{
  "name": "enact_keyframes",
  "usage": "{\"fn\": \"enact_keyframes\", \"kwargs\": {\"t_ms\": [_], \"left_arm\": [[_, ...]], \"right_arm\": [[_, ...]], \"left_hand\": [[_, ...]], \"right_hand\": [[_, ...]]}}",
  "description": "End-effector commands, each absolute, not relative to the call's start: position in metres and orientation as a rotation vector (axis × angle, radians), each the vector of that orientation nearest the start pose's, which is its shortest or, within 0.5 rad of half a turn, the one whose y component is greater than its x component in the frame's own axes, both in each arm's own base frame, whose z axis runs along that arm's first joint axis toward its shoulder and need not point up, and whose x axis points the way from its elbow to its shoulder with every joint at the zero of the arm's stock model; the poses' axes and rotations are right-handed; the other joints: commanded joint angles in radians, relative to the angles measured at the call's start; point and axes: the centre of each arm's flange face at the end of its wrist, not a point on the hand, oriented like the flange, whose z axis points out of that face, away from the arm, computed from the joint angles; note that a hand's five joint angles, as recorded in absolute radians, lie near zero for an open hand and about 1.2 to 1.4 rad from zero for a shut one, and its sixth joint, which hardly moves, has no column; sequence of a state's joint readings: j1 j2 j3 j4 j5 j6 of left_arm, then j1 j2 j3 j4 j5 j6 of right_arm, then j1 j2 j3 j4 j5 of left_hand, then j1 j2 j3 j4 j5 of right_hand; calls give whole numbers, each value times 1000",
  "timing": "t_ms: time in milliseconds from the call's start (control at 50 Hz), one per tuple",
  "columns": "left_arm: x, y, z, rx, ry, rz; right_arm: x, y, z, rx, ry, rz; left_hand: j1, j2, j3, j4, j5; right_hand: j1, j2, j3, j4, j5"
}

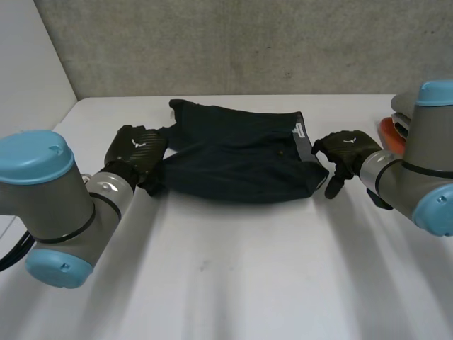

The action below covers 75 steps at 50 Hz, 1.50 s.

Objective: Fold the laundry.

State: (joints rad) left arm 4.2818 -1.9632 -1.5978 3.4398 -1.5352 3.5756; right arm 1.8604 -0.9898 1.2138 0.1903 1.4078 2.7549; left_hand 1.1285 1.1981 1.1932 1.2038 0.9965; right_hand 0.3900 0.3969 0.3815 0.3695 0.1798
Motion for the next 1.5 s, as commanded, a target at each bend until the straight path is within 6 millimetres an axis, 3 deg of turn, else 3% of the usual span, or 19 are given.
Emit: {"fn": "enact_keyframes", "kwargs": {"t_ms": [20,120,240,560,620,640,660,700,780,840,880,940,1020,1080,1160,1240,1340,1420,1500], "left_arm": [[-275,-277,196,1015,2150,-2108],[-275,-280,198,1009,2144,-2117],[-277,-283,208,985,2125,-2158],[-276,-294,221,919,2168,-2166],[-276,-293,221,915,2181,-2162],[-276,-293,221,914,2184,-2160],[-275,-292,221,912,2190,-2158],[-275,-290,222,913,2198,-2154],[-271,-285,232,901,2214,-2157],[-267,-275,257,891,2198,-2195],[-263,-264,290,881,2133,-2274],[-255,-246,339,857,2007,-2400],[-241,-222,389,831,1877,-2484],[-235,-213,402,852,1865,-2453],[-234,-212,394,954,1945,-2293],[-239,-232,363,1041,2064,-2102],[-257,-270,301,1143,2194,-1883],[-275,-305,268,1169,2184,-1876],[-287,-349,268,1084,2025,-2046]], "right_arm": [[244,-312,209,-1353,2335,-1818],[239,-300,213,-1514,2282,-1859],[250,-292,199,-1491,2121,-1826],[283,-332,134,-1585,1918,-1932],[287,-336,124,-1618,1916,-1909],[289,-336,124,-1620,1911,-1910],[291,-337,126,-1610,1904,-1919],[292,-338,130,-1583,1903,-1924],[291,-336,166,-1473,1888,-1998],[286,-330,228,-1372,1824,-2131],[276,-320,280,-1302,1788,-2237],[253,-311,335,-1230,1820,-2342],[242,-293,376,-1211,1853,-2339],[241,-281,387,-1228,1880,-2287],[243,-272,386,-1265,1948,-2172],[251,-277,366,-1299,2012,-2054],[265,-301,311,-1343,2142,-1860],[278,-321,269,-1354,2214,-1785],[295,-353,252,-1302,2190,-1966]], "left_hand": [[268,198,203,192,225],[268,198,203,192,225],[268,198,203,192,225],[268,198,203,192,225],[268,198,203,192,225],[268,198,203,192,225],[268,198,203,192,225],[268,198,203,192,225],[268,198,203,192,225],[268,198,203,192,225],[268,198,203,192,225],[268,198,203,192,225],[268,198,203,192,225],[268,198,203,192,225],[268,198,203,192,225],[268,198,203,192,225],[268,198,203,192,225],[268,198,203,192,225],[268,198,203,192,225]], "right_hand": [[113,106,122,134,149],[84,77,93,105,120],[72,65,81,93,108],[143,136,151,163,178],[432,425,440,452,468],[608,601,616,628,643],[1002,995,1011,1023,1038],[1006,999,1015,1027,1042],[1006,999,1015,1027,1042],[1006,999,1015,1027,1042],[1006,999,1015,1027,1042],[1006,999,1015,1027,1042],[1006,999,1015,1027,1042],[1006,999,1015,1027,1042],[1006,999,1015,1027,1042],[1006,999,1015,1027,1042],[1006,999,1015,1027,1042],[1006,999,1015,1027,1042],[1006,999,1015,1027,1042]]}}
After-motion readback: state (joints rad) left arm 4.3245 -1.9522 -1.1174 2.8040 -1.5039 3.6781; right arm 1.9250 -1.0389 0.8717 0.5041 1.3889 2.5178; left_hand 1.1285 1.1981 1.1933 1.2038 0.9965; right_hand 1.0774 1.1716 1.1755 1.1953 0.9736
